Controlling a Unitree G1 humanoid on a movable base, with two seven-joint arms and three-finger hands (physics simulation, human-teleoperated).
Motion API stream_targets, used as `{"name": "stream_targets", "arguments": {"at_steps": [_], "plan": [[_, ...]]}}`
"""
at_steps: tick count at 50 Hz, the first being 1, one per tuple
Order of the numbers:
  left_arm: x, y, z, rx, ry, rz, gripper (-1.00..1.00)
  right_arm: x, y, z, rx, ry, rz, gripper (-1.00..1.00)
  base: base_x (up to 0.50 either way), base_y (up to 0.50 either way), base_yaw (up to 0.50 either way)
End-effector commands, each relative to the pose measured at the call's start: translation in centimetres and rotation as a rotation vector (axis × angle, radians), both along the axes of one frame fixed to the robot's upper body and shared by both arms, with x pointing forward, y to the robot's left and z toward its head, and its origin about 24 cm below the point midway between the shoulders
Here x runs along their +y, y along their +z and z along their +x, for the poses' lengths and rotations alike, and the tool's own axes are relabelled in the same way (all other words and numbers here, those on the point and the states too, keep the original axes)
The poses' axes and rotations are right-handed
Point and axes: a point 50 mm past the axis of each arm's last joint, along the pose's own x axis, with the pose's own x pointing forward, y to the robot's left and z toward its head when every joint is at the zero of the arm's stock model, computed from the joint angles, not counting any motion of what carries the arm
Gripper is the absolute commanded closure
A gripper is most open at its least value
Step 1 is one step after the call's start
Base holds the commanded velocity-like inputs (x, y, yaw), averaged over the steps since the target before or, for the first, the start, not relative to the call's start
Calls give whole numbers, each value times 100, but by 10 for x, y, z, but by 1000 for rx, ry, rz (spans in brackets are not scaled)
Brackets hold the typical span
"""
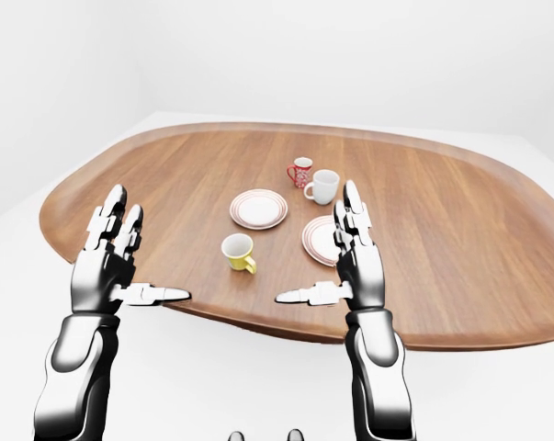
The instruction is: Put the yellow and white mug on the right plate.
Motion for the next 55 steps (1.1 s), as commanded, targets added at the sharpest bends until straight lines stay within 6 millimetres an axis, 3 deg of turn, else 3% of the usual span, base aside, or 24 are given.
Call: {"name": "stream_targets", "arguments": {"at_steps": [1, 10, 17, 31, 42, 49, 55], "plan": [[0, 2, 0, -11, -3, 1, -97, 1, 3, 0, -13, -4, -4, -100, 27, 6, 0], [-1, 1, 0, -6, -4, 1, -97, 2, 6, 0, -27, -23, -23, -100, 2, 0, 0], [-1, 2, 0, -8, -5, 2, -97, 2, 15, -9, -75, 56, 51, -100, 19, 7, 0], [-2, 4, -1, -18, -7, 4, -97, 1, 7, -1, -30, -1, 8, -100, 45, 18, 0], [-2, 3, -2, -15, -10, 5, -97, -1, 12, -1, -52, -33, -9, -100, 1, 0, 0], [-2, 3, -2, -15, -10, 6, -97, -2, 14, -5, -69, 25, 69, -100, 0, 0, 0], [-2, 3, -3, -15, -9, 7, -97, -3, 13, -3, -59, -18, 24, -100, 46, 10, 0]]}}
